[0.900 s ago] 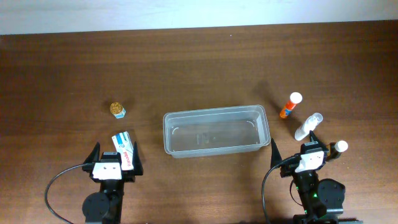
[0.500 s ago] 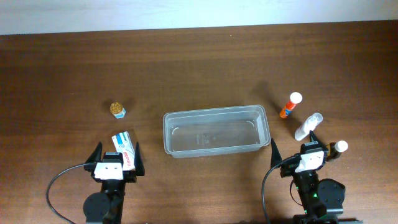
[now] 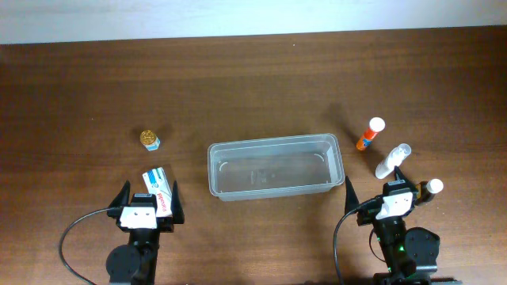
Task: Pack container
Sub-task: 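Raise both arms from rest toward the objects on each side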
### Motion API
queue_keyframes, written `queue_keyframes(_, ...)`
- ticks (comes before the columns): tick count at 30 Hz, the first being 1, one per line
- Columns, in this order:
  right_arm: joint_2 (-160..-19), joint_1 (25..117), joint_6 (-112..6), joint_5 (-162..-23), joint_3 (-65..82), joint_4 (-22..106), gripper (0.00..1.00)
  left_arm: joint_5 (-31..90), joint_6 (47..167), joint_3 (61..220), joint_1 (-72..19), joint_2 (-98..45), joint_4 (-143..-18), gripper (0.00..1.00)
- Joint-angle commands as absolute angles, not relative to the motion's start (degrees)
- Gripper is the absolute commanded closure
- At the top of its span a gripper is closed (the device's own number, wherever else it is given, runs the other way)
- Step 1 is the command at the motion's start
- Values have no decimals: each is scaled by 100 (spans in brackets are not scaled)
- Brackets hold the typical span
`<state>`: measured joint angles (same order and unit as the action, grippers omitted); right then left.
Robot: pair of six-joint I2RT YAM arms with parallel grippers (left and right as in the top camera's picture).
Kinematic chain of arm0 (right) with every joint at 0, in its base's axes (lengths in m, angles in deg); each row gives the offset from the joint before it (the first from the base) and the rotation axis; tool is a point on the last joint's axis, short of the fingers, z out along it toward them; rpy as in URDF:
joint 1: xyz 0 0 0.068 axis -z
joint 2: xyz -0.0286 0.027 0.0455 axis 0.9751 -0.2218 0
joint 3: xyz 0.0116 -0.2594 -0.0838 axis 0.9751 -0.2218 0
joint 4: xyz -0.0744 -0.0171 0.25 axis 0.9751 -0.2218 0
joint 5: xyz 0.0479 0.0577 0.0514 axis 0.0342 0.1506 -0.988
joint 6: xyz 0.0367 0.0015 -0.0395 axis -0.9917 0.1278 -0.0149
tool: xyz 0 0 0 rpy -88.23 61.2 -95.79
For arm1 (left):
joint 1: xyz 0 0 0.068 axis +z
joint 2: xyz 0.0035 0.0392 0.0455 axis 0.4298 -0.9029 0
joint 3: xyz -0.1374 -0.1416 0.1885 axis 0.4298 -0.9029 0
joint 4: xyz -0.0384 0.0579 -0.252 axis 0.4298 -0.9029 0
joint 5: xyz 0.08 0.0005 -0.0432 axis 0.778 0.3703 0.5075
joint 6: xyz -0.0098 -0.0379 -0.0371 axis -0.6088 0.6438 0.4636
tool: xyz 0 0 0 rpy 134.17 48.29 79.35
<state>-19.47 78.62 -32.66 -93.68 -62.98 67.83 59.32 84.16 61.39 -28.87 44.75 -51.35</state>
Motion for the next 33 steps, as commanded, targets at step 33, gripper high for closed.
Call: queue_keyframes(33,-3016,7833,-4228,-8869,-4951,6236,2,5871,8693,8001,-2905,2997,-6033,1)
